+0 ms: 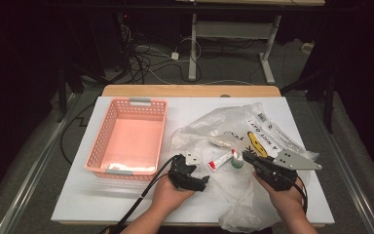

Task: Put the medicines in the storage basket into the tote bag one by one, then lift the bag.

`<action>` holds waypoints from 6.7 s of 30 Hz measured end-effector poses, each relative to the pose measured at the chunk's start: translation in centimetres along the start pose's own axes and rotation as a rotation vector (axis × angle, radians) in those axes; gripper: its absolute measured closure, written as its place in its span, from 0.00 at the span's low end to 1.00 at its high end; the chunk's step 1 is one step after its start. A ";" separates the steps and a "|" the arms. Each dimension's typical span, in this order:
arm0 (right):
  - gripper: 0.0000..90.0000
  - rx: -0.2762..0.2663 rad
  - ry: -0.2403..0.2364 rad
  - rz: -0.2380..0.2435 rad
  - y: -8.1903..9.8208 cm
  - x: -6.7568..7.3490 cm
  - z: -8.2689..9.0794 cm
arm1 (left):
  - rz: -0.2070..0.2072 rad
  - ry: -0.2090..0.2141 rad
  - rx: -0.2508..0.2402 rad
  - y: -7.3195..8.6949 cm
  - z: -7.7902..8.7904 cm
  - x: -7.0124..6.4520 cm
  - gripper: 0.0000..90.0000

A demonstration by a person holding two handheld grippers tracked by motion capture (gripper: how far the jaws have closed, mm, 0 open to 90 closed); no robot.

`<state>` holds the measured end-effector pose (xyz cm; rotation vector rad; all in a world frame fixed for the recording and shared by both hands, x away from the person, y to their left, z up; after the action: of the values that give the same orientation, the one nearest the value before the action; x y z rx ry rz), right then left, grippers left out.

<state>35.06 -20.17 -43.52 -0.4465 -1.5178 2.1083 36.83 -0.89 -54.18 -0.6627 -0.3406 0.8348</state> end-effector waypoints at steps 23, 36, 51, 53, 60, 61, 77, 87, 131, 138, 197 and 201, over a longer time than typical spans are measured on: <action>1.00 -0.001 -0.001 -0.003 0.2 0.3 0.3 | -0.006 0.032 -0.043 -0.1 0.3 -2.7 0.98; 1.00 -0.009 -0.006 -0.002 0.2 0.0 0.6 | 0.028 0.012 -0.192 -0.7 2.0 -1.9 0.98; 1.00 -0.010 -0.002 0.000 0.1 0.0 0.5 | 0.006 0.011 -0.307 -3.6 5.3 -1.2 0.98; 1.00 -0.011 0.001 0.002 0.1 0.1 0.6 | -0.003 0.008 -0.279 -3.0 4.7 -1.2 0.98; 1.00 -0.007 0.005 0.000 0.2 -0.1 0.8 | -0.028 0.008 -0.223 -1.4 3.8 -1.2 0.98; 1.00 -0.006 0.006 -0.001 0.2 -0.1 0.8 | -0.031 0.007 -0.219 -1.3 3.7 -1.2 0.97; 1.00 0.003 -0.003 0.005 0.3 0.4 0.3 | 0.025 0.000 -0.044 1.3 1.5 -1.4 0.79; 1.00 -0.005 -0.008 0.003 0.3 0.5 0.4 | 0.076 0.035 -0.214 0.7 3.0 -0.7 0.98; 1.00 -0.272 0.144 0.035 -10.0 -3.0 0.0 | -0.053 -0.125 -0.763 -18.6 14.9 1.3 0.98; 1.00 -0.314 0.185 0.028 -12.3 -4.7 0.7 | -0.079 -0.146 -0.792 -21.5 16.2 1.3 0.98; 0.54 -0.218 0.227 0.006 -10.7 -7.2 3.1 | 0.052 0.094 -0.330 -3.7 7.3 -1.3 0.00; 0.40 -0.180 0.216 0.002 -8.4 -6.7 3.5 | 0.040 0.099 -0.322 -2.6 7.0 -1.6 0.00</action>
<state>40.46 -24.59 -34.57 -0.7159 -1.5832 1.8634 33.62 -0.55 -47.27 -1.0106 -0.3768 0.7887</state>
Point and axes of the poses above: each handheld gripper's, and its own axes: z roughly backward along the jaws, y roughly out of its underside, x roughly to its left, the point moved 7 cm from there along -z, roughly forward along the jaws, and after that the axes turned 10 degrees about -y, right-handed, at the moved point
